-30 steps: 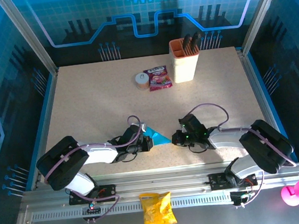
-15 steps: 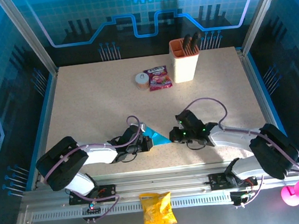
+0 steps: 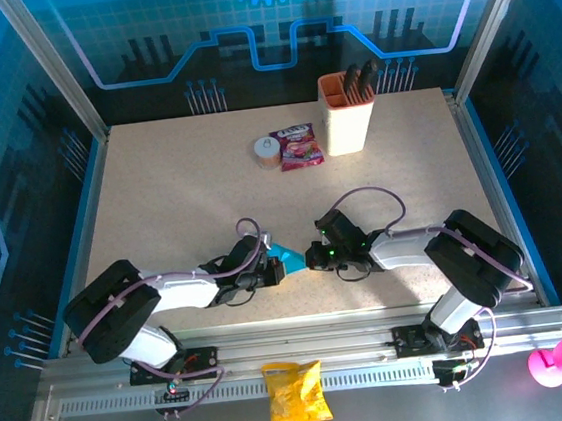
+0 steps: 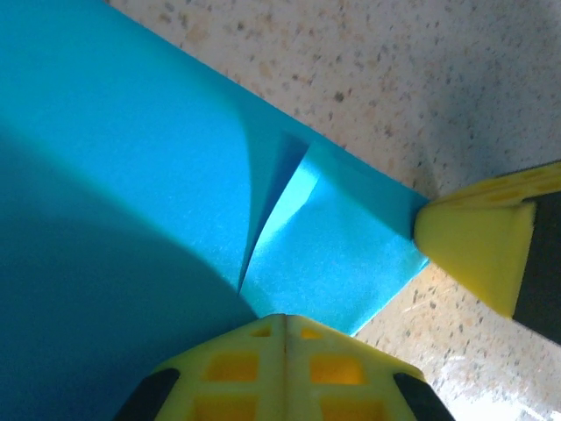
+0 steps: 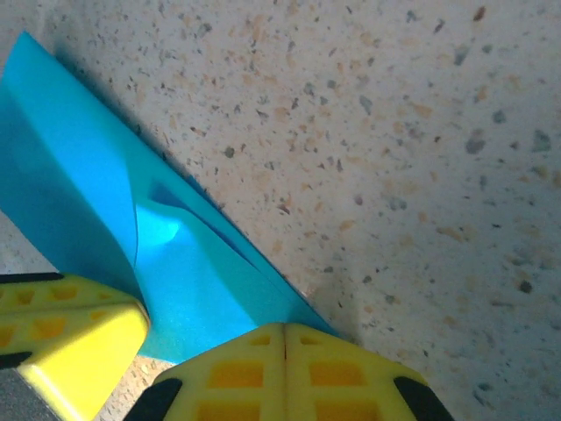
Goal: Fold a paper plane with a square sheet of paper (pick it up from the middle)
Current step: Third fold the triangle at the center of the table.
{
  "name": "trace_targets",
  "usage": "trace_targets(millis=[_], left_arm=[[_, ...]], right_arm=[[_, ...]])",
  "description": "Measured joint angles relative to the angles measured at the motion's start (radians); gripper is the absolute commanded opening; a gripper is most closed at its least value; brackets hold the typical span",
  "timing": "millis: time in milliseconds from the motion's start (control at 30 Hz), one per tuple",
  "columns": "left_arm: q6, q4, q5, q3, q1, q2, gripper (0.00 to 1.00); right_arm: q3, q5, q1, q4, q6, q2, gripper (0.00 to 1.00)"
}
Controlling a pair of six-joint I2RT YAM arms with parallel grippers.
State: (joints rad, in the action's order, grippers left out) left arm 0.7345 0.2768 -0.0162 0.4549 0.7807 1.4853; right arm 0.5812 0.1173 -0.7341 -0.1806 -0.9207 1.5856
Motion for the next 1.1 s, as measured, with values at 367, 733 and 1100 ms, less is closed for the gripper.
trace_targets(millis=[367, 733, 1100], left_arm=[[0.0, -0.14, -0.019, 0.121, 0.0, -0.052, 0.0], [0.012, -0.097, -0.016, 0.178, 0.0, 0.136, 0.0], [0.035, -0.054, -0.007, 0.181, -0.029, 0.155, 0.0]], right_arm=[[-0.033, 0.004, 0.0, -0.068, 0.0, 0.0, 0.0], [-0.039, 0.006, 0.0, -0.092, -0.009, 0.005, 0.0], [-0.065, 0.002, -0.001, -0.143, -0.053, 0.007, 0.0]])
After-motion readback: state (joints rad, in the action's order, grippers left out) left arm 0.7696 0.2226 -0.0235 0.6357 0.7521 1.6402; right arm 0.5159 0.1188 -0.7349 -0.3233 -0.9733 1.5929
